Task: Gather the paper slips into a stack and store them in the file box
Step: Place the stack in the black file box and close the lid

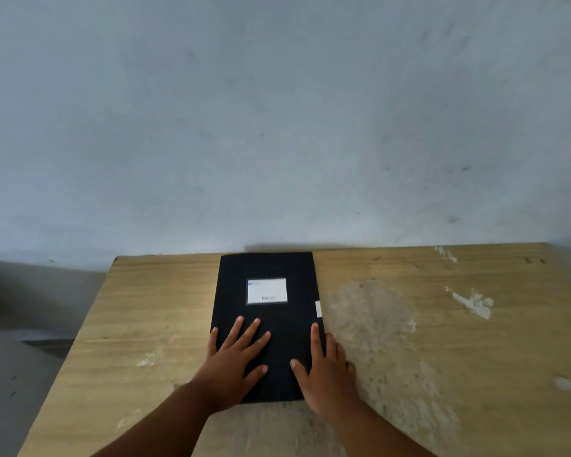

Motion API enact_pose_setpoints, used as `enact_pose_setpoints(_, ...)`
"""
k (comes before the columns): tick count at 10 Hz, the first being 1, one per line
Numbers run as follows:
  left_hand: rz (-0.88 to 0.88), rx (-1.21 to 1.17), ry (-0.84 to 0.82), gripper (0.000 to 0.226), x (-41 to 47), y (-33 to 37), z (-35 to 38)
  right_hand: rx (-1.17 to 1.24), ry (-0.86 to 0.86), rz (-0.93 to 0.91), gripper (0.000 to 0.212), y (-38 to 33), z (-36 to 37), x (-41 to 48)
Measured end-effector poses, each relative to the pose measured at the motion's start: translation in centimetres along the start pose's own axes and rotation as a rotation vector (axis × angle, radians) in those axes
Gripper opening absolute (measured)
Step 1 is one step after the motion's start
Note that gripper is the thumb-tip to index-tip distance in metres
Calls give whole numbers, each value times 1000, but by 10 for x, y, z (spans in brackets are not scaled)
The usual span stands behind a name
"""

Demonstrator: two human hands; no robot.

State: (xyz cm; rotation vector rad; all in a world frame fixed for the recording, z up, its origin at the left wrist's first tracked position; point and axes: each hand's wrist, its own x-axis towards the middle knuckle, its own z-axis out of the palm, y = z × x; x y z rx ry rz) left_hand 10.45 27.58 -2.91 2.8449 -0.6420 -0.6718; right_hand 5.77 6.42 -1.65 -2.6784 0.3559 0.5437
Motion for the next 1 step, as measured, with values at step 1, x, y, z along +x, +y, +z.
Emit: enact_pose_setpoints(1, -43, -239, 119, 59, 1, 8, -42, 116, 73, -8, 81, 2, -36, 1)
